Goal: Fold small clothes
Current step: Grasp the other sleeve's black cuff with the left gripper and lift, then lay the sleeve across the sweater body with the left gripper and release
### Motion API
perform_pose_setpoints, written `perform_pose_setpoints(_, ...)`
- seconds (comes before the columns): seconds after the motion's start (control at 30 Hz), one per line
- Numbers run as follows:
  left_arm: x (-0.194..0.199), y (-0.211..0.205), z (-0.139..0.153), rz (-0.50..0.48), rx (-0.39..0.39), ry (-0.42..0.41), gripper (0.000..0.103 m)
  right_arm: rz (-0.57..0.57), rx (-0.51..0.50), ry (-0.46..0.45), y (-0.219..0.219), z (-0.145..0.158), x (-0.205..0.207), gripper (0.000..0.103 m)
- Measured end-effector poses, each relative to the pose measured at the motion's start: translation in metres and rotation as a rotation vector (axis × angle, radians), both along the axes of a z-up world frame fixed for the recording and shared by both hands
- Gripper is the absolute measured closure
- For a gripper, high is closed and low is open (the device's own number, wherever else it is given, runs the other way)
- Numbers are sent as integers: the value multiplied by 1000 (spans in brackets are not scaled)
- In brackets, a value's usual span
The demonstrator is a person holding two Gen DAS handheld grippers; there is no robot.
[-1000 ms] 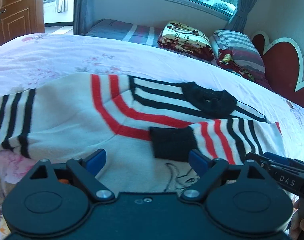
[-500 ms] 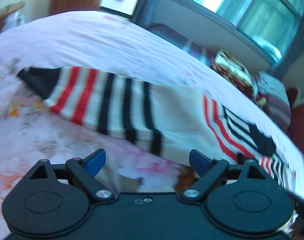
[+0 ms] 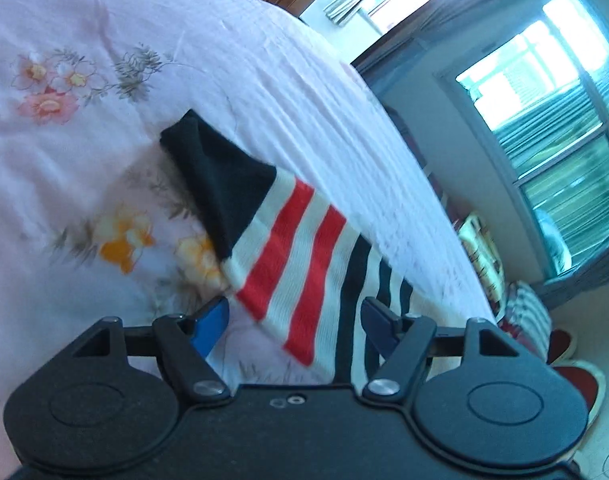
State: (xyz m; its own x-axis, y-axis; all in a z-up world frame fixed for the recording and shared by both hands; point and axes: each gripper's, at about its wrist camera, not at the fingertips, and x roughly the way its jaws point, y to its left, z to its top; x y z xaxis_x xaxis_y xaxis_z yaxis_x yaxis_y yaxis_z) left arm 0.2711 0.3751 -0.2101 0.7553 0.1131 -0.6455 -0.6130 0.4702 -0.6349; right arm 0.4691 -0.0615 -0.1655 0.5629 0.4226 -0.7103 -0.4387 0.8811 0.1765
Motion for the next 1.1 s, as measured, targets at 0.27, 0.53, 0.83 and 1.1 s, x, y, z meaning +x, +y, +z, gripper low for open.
perform_pose_setpoints(0.27, 12, 17, -21, 58, -22, -46, 88, -5, -21, -26, 11, -7, 10, 47)
perform_pose_setpoints(0.53, 10, 7, -2, 35, 44, -95, 97, 73, -185, -129, 39, -28, 1, 47)
perform_pose_setpoints(0.83, 56, -68, 87, -238, 227, -233, 97, -3, 0, -66, 8, -13, 10, 47)
perform_pose_setpoints(1.1, 132, -215, 86, -649, 266, -248, 97, -108, 73, -66, -53, 11, 7, 47)
